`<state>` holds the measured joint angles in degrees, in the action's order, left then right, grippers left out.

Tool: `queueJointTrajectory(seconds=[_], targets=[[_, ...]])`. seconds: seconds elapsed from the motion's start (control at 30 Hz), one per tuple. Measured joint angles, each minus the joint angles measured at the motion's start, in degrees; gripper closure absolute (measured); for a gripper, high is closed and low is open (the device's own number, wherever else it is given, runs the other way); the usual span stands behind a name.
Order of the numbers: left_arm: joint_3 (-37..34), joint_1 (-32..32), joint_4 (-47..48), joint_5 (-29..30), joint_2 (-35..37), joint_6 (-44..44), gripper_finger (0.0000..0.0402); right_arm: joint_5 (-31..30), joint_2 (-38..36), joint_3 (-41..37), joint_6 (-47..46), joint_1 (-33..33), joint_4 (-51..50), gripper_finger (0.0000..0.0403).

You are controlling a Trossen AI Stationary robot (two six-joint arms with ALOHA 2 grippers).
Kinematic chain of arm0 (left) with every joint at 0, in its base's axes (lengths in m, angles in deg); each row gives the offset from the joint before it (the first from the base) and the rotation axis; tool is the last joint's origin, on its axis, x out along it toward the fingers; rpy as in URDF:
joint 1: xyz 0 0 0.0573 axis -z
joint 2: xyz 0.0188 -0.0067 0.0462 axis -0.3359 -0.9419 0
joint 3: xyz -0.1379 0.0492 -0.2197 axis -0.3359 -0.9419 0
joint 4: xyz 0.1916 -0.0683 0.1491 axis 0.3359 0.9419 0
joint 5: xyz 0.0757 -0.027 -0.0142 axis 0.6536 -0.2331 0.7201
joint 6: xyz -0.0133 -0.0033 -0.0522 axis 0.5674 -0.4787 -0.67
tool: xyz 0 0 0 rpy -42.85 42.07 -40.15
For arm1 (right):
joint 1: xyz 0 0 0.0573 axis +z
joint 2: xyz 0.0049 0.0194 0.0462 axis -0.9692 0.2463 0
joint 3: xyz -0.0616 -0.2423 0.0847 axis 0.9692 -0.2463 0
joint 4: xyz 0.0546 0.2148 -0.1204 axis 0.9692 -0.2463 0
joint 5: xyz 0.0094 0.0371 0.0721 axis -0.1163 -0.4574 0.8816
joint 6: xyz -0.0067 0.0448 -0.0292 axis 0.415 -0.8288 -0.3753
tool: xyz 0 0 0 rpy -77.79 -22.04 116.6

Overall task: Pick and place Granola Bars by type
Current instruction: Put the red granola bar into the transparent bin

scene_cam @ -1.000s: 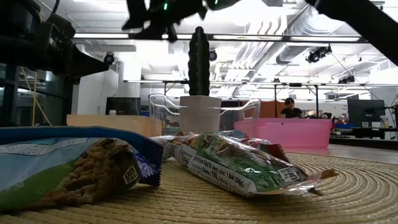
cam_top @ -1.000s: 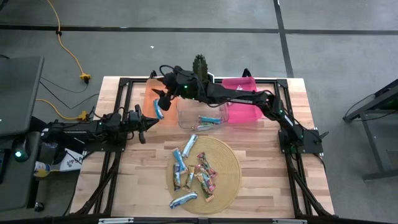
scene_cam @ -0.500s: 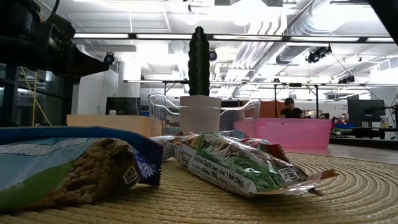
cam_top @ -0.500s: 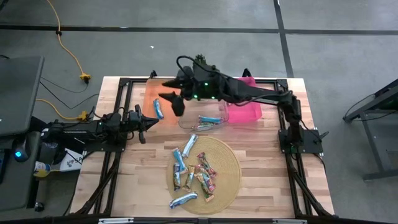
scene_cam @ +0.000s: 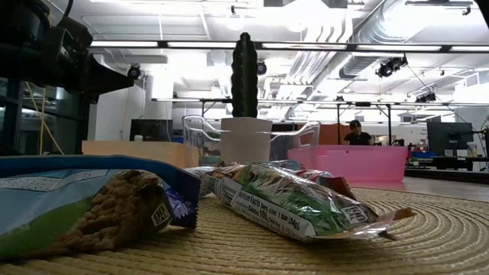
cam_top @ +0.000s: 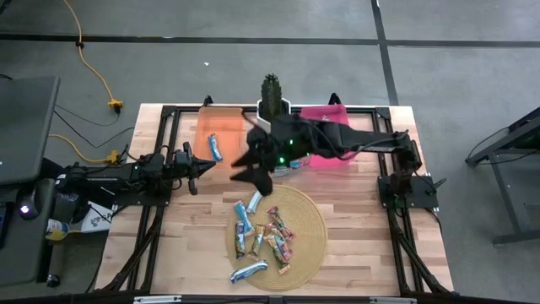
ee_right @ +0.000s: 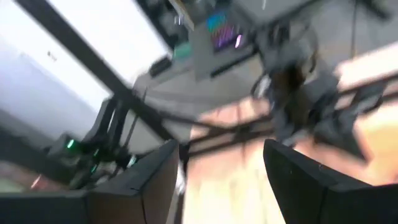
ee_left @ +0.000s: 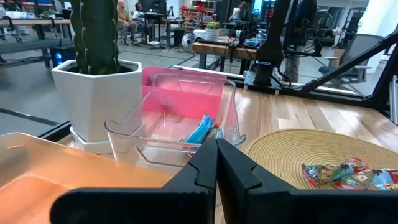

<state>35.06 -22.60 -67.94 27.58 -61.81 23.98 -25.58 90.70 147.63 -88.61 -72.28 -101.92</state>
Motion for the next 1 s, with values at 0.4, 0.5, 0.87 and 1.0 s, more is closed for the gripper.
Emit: queueJointTrajectory(seconds=[0.4,0.5,0.87,1.0], targets=[[0.0,0.0,0.0,0.0,0.0,0.0,0.04,-5.6,0.0,0.0,-12.2,11.2,-13.0,0.0183],[0.0,0.0,0.0,0.0,0.0,0.0,0.04,-8.8,0.0,0.0,-15.0,13.6,-15.1,0.0183],[0.0,0.0,0.0,0.0,0.0,0.0,0.04,-20.5,0.1,-0.2,-26.0,21.5,-21.9,0.0183],[0.0,0.0,0.0,0.0,0.0,0.0,0.04,-25.0,0.1,-0.2,-30.6,23.7,-25.0,0.0183]])
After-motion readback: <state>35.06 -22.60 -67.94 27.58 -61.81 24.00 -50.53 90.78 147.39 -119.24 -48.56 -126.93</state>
